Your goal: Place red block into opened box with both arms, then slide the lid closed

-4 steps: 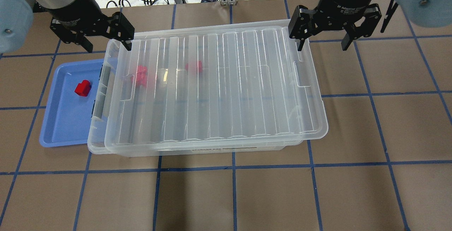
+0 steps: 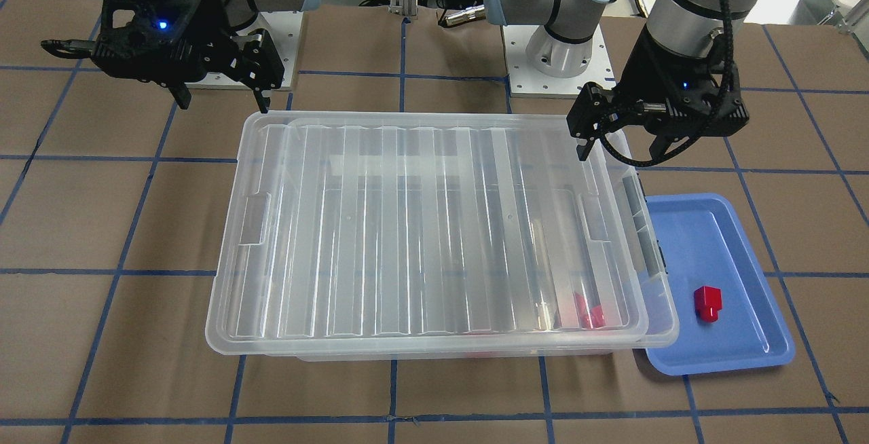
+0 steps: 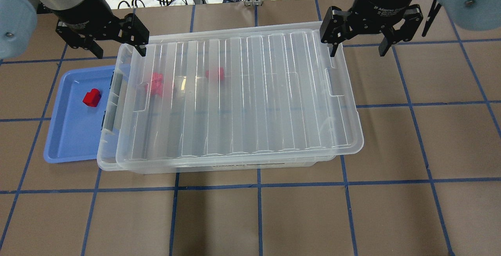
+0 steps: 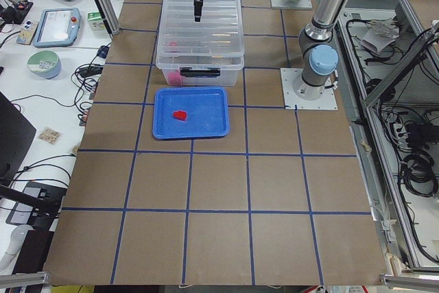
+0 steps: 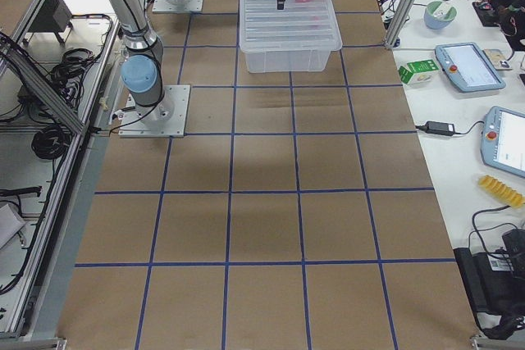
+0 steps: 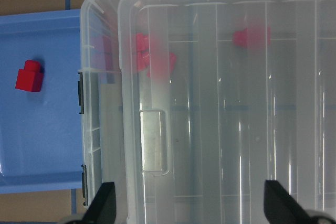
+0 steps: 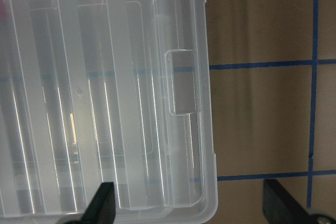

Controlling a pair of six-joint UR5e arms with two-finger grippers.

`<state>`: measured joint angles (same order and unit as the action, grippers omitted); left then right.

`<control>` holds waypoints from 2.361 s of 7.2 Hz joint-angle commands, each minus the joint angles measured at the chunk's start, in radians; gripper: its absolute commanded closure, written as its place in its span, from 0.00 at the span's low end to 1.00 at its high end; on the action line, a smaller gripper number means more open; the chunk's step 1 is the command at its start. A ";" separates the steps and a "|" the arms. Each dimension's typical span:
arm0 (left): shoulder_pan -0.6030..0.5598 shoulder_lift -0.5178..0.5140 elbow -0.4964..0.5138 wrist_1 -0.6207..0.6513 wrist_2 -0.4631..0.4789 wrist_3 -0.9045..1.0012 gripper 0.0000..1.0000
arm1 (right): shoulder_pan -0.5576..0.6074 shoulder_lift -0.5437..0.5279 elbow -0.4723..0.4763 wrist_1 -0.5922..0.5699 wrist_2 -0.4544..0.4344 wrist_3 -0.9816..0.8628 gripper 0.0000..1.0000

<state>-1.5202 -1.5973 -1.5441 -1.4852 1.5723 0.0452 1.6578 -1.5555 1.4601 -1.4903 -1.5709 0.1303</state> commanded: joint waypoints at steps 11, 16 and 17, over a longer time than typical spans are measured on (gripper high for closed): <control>0.386 -0.303 -0.014 0.154 -0.020 0.556 0.00 | -0.142 0.117 0.330 -0.421 -0.136 -0.182 0.00; 0.463 -0.467 -0.076 0.367 -0.023 0.766 0.00 | -0.309 0.100 0.332 -0.403 -0.152 -0.326 0.00; 0.463 -0.502 -0.094 0.437 -0.020 0.772 0.00 | -0.323 0.100 0.333 -0.401 -0.153 -0.330 0.00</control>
<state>-1.0663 -2.0560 -1.6140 -1.1237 1.5511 0.8039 1.3557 -1.4538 1.7914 -1.8935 -1.7197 -0.1853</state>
